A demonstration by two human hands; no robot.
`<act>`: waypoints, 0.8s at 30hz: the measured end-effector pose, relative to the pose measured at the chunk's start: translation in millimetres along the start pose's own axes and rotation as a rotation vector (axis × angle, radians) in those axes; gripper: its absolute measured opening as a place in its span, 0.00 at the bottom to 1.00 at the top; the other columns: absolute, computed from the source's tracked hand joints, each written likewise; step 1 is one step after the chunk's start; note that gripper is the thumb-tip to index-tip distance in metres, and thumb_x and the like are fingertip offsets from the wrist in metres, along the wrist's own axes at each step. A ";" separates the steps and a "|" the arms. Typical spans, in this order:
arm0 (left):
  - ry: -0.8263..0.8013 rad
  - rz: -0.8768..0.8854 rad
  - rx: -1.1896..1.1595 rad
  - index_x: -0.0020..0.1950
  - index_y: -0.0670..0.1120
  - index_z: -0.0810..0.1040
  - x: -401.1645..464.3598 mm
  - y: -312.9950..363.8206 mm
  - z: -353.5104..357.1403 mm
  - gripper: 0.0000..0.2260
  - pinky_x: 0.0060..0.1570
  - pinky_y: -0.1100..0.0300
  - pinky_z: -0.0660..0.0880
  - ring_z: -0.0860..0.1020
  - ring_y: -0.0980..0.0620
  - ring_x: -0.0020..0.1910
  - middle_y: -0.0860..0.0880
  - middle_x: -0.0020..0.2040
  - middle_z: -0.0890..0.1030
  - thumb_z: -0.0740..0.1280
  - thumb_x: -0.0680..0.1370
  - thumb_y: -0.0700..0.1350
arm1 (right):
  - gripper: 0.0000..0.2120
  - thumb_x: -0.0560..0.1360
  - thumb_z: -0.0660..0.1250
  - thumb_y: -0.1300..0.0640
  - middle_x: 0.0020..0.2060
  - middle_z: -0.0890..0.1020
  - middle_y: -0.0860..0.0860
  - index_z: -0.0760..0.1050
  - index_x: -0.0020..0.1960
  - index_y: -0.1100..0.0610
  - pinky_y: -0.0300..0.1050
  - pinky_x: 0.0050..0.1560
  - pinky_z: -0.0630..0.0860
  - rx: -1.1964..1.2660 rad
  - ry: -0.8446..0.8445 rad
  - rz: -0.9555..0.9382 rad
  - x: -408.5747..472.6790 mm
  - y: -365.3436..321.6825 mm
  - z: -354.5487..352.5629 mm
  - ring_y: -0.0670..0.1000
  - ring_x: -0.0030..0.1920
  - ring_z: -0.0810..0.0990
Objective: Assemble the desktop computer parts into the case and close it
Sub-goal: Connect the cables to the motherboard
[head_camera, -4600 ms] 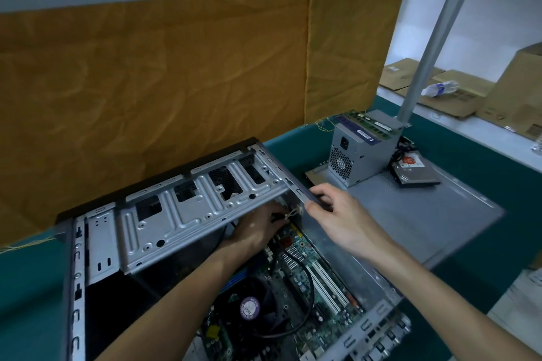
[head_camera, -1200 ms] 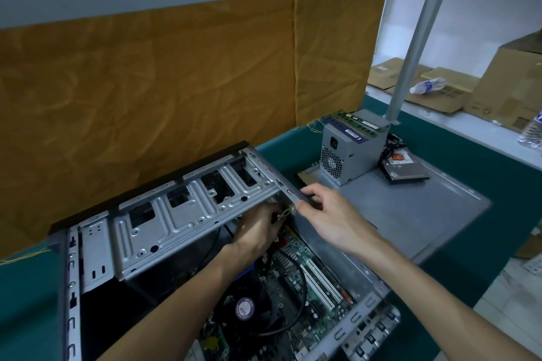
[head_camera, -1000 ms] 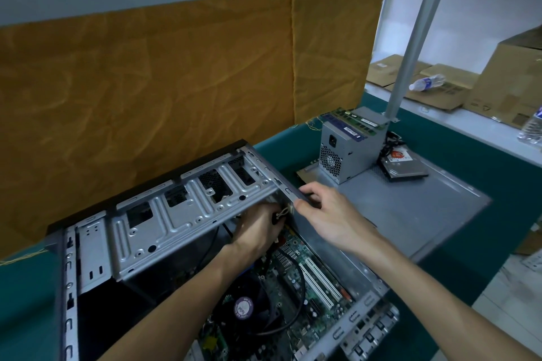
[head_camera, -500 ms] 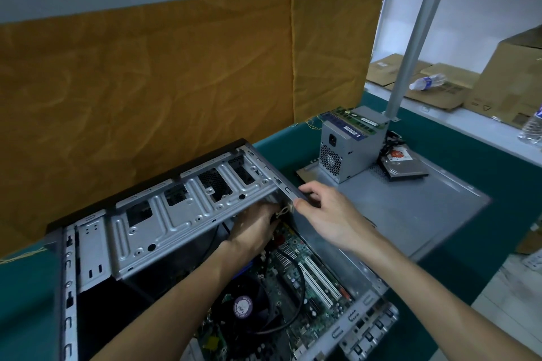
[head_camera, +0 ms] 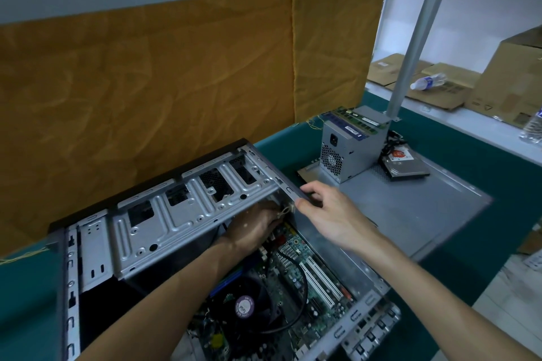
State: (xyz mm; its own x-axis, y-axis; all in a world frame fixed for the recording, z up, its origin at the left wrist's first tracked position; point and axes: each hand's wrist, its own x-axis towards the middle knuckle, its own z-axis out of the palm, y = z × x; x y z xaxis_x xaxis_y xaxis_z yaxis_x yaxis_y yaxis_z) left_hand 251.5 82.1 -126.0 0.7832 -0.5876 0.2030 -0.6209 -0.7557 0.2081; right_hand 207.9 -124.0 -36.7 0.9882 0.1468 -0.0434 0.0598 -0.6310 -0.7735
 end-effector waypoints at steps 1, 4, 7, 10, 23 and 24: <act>0.016 0.027 -0.004 0.62 0.46 0.83 -2.1 -4.5 1.0 0.10 0.59 0.61 0.73 0.79 0.49 0.61 0.49 0.65 0.81 0.65 0.84 0.44 | 0.17 0.82 0.64 0.44 0.59 0.79 0.43 0.74 0.68 0.49 0.36 0.51 0.68 -0.001 0.003 0.000 -0.2 0.1 0.3 0.43 0.59 0.75; 0.028 0.000 -0.084 0.56 0.45 0.85 -6.5 -4.7 1.1 0.08 0.56 0.62 0.70 0.78 0.49 0.60 0.49 0.63 0.80 0.65 0.83 0.42 | 0.16 0.82 0.64 0.45 0.52 0.78 0.40 0.75 0.66 0.49 0.28 0.45 0.67 -0.004 0.006 0.000 -0.4 -0.8 0.6 0.43 0.54 0.77; -0.004 -0.064 -0.140 0.61 0.40 0.82 -8.7 3.2 -0.9 0.11 0.57 0.60 0.71 0.77 0.46 0.59 0.41 0.64 0.79 0.64 0.83 0.43 | 0.16 0.82 0.64 0.45 0.55 0.81 0.43 0.75 0.67 0.49 0.38 0.50 0.73 -0.003 0.007 -0.005 -1.4 -3.2 -0.5 0.47 0.58 0.79; -0.023 0.017 -0.077 0.67 0.43 0.78 -15.2 2.5 -4.6 0.16 0.65 0.48 0.73 0.77 0.40 0.63 0.40 0.66 0.78 0.62 0.84 0.48 | 0.17 0.82 0.64 0.44 0.60 0.81 0.46 0.75 0.68 0.49 0.47 0.57 0.75 -0.017 0.001 0.004 -3.6 -7.5 -1.9 0.48 0.59 0.80; -0.014 -0.094 0.029 0.71 0.51 0.77 -9.8 2.8 -4.2 0.17 0.69 0.56 0.65 0.73 0.47 0.69 0.49 0.70 0.77 0.60 0.84 0.44 | 0.16 0.82 0.63 0.44 0.56 0.82 0.45 0.75 0.67 0.50 0.49 0.59 0.77 -0.026 -0.002 0.005 -6.8 -9.8 -2.9 0.49 0.58 0.81; -0.027 -0.053 0.076 0.72 0.52 0.76 -9.1 6.2 -3.5 0.18 0.69 0.58 0.65 0.72 0.49 0.70 0.50 0.71 0.75 0.59 0.83 0.42 | 0.16 0.82 0.63 0.44 0.54 0.82 0.45 0.75 0.66 0.49 0.50 0.59 0.77 -0.033 0.002 0.004 -7.4 -10.3 -3.2 0.49 0.56 0.82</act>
State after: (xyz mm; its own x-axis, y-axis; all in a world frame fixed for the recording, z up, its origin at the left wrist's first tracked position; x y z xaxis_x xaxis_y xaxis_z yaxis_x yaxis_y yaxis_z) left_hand 240.5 83.8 -123.2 0.8164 -0.5527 0.1677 -0.5749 -0.8054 0.1445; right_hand 200.5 -121.0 -26.4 0.9887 0.1428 -0.0456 0.0602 -0.6566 -0.7519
